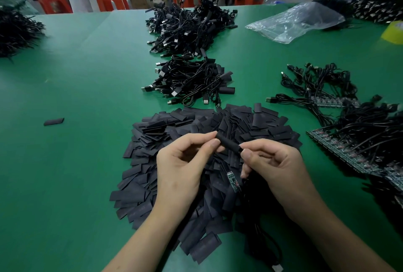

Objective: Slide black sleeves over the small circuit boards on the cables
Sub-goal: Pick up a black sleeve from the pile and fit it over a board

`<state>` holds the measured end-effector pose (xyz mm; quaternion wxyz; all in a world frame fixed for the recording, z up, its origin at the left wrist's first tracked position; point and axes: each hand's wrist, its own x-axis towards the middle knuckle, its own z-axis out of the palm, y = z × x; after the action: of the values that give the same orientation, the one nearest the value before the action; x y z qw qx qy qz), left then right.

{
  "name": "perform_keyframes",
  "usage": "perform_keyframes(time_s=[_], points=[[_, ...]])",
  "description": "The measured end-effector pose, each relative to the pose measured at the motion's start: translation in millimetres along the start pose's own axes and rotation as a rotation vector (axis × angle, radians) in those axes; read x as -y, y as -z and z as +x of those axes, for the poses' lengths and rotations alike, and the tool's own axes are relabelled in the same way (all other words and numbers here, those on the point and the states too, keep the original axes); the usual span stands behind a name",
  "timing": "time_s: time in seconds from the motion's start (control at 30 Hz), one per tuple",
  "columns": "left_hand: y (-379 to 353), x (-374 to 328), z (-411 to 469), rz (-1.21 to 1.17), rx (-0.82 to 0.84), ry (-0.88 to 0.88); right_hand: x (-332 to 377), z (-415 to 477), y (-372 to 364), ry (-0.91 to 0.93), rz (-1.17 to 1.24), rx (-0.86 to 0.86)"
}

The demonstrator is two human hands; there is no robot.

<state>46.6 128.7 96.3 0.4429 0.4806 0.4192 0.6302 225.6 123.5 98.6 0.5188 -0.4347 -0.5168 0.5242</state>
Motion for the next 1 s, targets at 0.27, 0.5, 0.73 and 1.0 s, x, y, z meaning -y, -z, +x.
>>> perform_keyframes(time_s=[0.27, 0.5, 0.73, 1.0], points=[[-3.0, 0.6, -2.0, 0.004, 0.0, -0.003, -2.2, -2.1, -1.7, 0.025, -0.005, 0.031], [-2.5, 3.3, -1.1, 0.009, 0.029, -0.007, -1.7, -2.7, -3.1, 0.012, -0.009, 0.032], [0.6, 3.4, 0.4, 0.054, 0.052, -0.07, -3.0, -0.9, -2.7, -0.079, 0.111, 0.05], [-3.1, 6.8, -3.5, 0.097, 0.028, -0.113, -2.0, -0.9, -0.8, -0.212, 0.284, 0.084]])
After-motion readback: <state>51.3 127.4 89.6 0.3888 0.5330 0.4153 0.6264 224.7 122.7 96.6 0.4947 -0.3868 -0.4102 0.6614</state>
